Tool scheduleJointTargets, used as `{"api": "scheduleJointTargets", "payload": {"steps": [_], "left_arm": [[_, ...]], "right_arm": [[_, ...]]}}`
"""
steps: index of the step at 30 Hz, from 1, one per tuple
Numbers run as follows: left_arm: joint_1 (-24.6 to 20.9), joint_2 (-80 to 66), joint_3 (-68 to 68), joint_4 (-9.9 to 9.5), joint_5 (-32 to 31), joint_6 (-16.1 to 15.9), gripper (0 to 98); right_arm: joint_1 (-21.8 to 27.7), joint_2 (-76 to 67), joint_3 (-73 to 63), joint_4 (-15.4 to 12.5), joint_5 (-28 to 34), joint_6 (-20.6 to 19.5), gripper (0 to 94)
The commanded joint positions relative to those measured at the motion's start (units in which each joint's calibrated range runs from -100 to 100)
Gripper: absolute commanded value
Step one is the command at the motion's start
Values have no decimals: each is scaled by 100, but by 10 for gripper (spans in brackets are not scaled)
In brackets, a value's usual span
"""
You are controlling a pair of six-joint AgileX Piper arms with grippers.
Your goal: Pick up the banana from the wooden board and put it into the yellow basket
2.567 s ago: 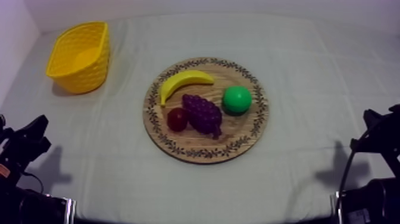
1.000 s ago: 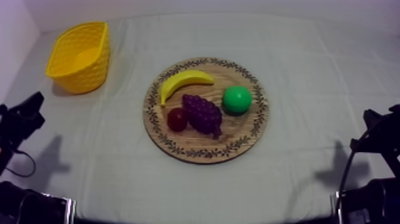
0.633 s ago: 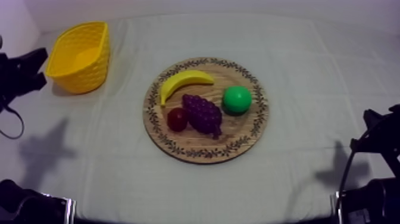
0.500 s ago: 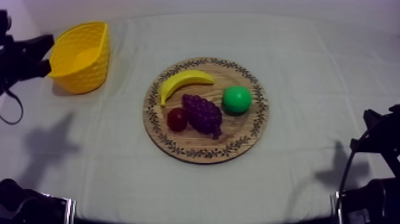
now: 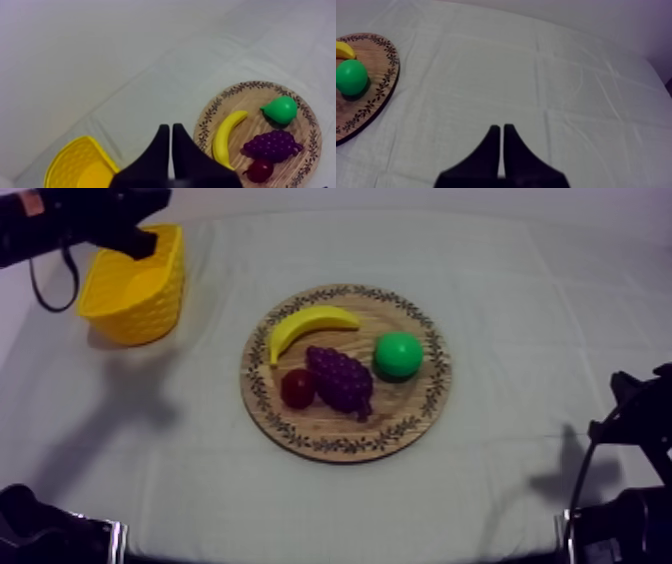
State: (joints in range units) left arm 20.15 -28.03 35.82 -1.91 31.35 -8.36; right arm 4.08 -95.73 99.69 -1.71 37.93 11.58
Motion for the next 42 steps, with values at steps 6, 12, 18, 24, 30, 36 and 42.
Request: {"api": "scheduleJointTargets", "payload": {"steps": [6, 12, 18, 24, 30, 36, 42], "left_arm": [[240, 825, -464, -2, 376, -104, 2], [324, 1366, -619, 8, 652, -200, 2], [389, 1840, -651, 43, 785, -317, 2], [455, 2157, -618, 212, 670, -520, 2], [505, 2459, -577, 256, 568, -486, 12], [524, 2691, -492, 248, 451, -351, 29], [556, 2777, -363, 207, 341, -196, 493]], "right_arm": [[-2, -2, -3, -2, -3, -2, 3], [-2, -2, -3, -2, -3, -2, 3], [-2, -2, -3, -2, -3, -3, 3], [-2, -2, -3, -2, -3, -2, 3], [-2, -2, -3, -2, -3, -1, 3], [-2, -2, -3, -2, -3, -2, 3], [-2, -2, -3, -2, -3, -3, 3]]}}
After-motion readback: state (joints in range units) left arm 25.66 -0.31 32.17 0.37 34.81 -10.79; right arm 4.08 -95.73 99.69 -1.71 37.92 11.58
